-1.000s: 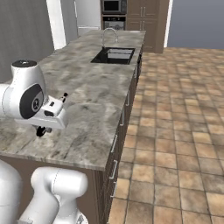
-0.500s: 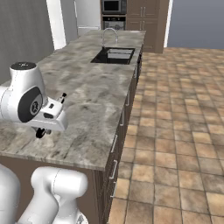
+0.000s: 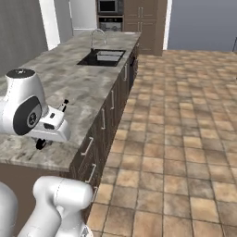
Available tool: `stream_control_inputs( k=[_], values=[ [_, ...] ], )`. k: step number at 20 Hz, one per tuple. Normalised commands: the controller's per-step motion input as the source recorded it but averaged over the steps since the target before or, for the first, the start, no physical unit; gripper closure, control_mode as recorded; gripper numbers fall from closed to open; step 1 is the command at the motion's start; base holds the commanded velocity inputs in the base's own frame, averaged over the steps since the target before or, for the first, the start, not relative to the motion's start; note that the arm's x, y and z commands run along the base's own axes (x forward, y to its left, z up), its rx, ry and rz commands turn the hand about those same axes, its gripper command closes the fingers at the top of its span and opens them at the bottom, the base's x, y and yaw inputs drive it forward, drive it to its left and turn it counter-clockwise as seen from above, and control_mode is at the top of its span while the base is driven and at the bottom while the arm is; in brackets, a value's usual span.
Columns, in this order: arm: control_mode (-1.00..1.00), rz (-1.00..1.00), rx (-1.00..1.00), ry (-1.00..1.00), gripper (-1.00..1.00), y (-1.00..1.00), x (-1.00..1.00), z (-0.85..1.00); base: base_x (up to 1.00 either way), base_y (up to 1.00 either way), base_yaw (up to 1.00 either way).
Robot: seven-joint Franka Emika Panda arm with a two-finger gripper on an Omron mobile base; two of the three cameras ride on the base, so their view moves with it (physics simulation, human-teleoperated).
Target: Pick up the tongs from the counter and place them near the plate next to the oven.
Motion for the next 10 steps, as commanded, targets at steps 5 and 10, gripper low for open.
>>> stream_control_inputs(
  k=[5, 10],
  values=[
    [1.0, 0.0, 0.0, 0.0, 1.0, 0.0, 0.0, 0.0, 0.09, -1.0, -0.15],
    [1.0, 0.0, 0.0, 0.0, 1.0, 0.0, 0.0, 0.0, 0.71, -1.0, -0.13]
  ],
)
